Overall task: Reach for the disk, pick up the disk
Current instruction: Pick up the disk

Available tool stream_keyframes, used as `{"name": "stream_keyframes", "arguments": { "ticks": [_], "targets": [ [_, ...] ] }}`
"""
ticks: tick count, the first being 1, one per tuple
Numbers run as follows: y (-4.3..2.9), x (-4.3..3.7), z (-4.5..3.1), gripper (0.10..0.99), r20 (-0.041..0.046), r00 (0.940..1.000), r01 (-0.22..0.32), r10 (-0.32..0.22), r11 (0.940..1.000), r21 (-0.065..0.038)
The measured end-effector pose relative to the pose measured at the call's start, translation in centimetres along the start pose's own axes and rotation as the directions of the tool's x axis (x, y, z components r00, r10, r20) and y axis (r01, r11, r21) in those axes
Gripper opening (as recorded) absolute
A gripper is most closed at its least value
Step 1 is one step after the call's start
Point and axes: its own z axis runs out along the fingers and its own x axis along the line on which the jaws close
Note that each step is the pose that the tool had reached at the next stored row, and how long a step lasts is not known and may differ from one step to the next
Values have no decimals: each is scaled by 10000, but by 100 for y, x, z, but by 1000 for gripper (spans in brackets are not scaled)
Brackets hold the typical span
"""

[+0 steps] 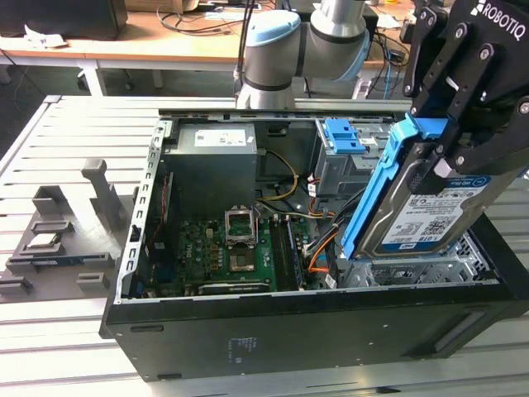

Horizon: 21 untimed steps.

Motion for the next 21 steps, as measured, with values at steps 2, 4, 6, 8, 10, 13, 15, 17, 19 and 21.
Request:
{"name": "stream_keyframes", "arguments": {
  "ticks": [2, 4, 6, 8, 10, 13, 15, 17, 19, 21],
  "targets": [
    [-94, 3, 23, 369, -6, 10000, 0, 0, 10000, 0],
    [-131, 5, 37, 369, -12, 10000, -1, 1, 10000, -1],
    [-141, 5, 41, 369, -14, 10000, -1, 1, 10000, 0],
    [-154, 6, 46, 369, -15, 10000, -1, 1, 10000, 0],
    [-170, 6, 54, 369, -15, 10000, -1, 1, 10000, -1],
    [-201, 8, 73, 369, -19, 10000, -1, 1, 10000, -1],
    [-241, 6, 98, 369, -18, 10000, -1, 1, 10000, 0],
    [-277, -17, 116, 369, -23, 10000, -1, 1, 10000, -1],
    [-301, -41, 130, 369, -26, 10000, -2, 2, 10000, -1],
    [-327, -68, 144, 369, -34, 10000, -3, 3, 10000, -1]
  ]
}}
